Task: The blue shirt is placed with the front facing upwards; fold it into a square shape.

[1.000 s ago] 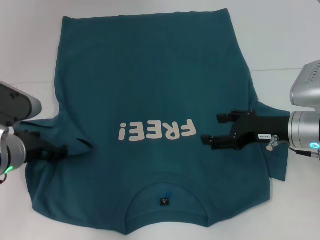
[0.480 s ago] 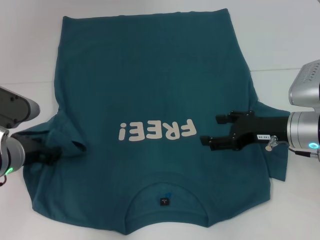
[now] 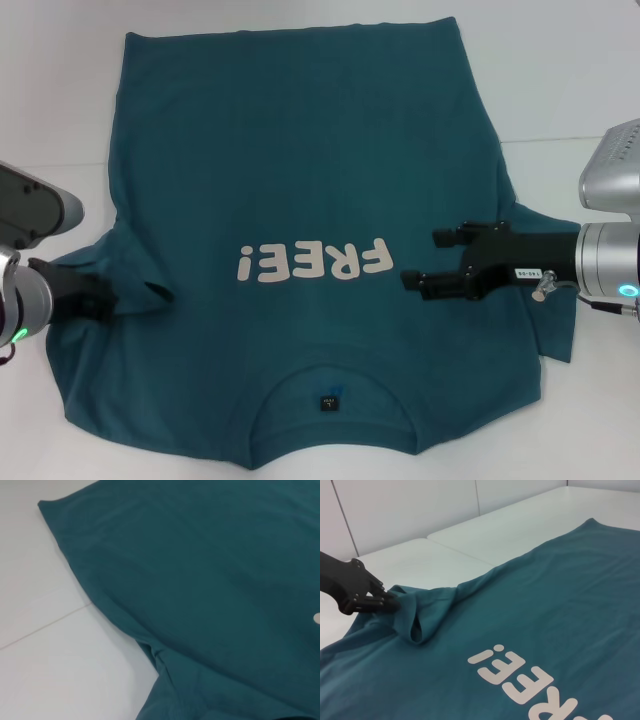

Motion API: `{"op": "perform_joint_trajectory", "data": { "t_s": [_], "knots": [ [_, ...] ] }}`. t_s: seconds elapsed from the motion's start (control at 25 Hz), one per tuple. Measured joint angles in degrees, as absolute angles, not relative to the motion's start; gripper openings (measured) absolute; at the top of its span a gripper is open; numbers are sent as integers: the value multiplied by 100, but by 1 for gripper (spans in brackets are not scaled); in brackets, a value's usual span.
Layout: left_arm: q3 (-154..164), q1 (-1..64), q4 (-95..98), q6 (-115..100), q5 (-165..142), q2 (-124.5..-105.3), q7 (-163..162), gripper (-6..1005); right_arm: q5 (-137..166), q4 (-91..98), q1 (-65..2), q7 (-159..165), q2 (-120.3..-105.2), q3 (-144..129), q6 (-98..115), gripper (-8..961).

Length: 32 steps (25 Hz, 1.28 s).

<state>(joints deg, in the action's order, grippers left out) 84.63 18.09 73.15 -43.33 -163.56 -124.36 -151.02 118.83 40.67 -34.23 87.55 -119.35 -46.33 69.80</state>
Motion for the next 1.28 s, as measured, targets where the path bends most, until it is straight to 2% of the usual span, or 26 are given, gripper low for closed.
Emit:
{"op": "perform_joint_trajectory", "data": {
  "t_s": [0.16,0.2,1.28],
  "knots": [
    [8471,1756,7540,-4492,-16356,-12436,-15082,152,11883,4077,-3420,8765,-11936,-4632,6985,912],
    [8477,1740,7577,-4514,-16356,-12436,-15073,-2,11882,4077,-3418,8765,-11935,-4632,6979,912],
    [8966,1510,8182,-4671,-16356,-12460,-15118,-3,11740,4077,-3438,8845,-11919,-3761,6905,911]
  ]
}}
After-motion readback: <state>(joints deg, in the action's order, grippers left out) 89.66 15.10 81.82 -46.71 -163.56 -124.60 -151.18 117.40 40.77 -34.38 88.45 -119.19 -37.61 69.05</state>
